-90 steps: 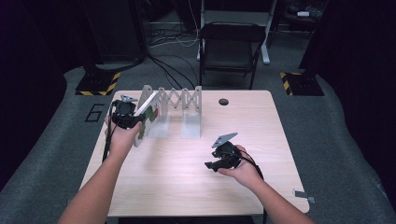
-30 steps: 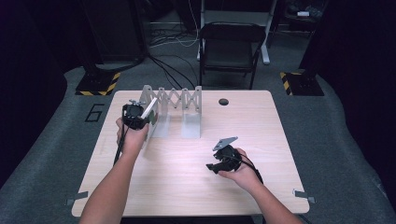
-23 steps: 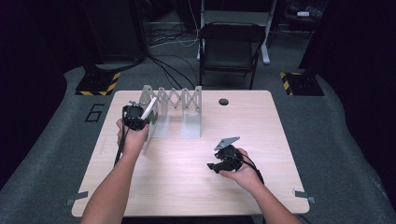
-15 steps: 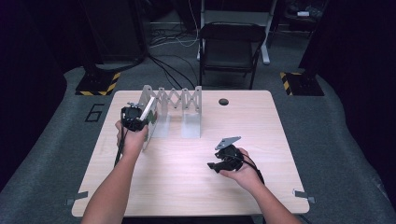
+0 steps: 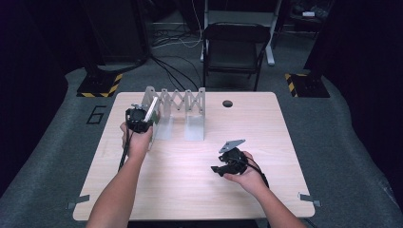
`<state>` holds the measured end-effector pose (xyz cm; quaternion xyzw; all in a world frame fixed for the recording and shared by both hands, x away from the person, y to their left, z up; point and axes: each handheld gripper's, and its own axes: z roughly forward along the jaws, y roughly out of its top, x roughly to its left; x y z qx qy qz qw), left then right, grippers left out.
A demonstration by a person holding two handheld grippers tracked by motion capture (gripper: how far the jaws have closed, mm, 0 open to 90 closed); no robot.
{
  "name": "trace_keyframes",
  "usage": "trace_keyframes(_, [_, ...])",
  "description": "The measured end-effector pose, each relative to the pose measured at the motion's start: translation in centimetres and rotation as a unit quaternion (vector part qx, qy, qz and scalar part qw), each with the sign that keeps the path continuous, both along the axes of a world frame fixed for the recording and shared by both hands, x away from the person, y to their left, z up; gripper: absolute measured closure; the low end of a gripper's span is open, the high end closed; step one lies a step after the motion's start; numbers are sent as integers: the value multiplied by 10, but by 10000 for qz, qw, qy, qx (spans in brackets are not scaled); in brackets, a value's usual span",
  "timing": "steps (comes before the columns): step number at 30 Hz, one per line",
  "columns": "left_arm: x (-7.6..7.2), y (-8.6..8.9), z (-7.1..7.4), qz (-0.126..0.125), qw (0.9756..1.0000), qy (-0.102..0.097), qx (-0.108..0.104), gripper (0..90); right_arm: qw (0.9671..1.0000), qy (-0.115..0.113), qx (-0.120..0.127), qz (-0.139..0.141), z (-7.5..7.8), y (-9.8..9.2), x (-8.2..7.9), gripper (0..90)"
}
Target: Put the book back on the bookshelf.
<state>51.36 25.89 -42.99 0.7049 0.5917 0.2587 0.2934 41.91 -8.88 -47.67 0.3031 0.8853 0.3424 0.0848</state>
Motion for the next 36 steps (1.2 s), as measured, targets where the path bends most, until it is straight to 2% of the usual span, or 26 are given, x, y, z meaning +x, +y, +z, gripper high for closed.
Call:
trace_keyframes(6, [0, -2, -2, -13, 10000, 52, 17, 757, 10000, -1, 9, -25, 0, -1, 0, 443])
trace_keyframes(12, [0, -5, -3, 31, 10000, 43, -56, 751, 10000, -33, 67, -43, -2, 1, -1, 442])
trace_keyframes(16, [0, -4, -3, 102, 9999, 69, -116, 748, 10000, 2, 17, 15, -1, -1, 1, 442])
trace_keyframes(19, [0, -5, -3, 77, 9999, 32, -57, 738, 10000, -2, 61, -3, -2, 0, 1, 442])
trace_keyframes(30, [-3, -7, -3, -24, 9998, 176, 106, 604, 10000, -8, 62, 29, -2, -1, 2, 441])
trace_keyframes(36, [-7, -6, 2, -74, 9999, 104, 90, 531, 10000, 7, 29, -1, -3, 0, 1, 441])
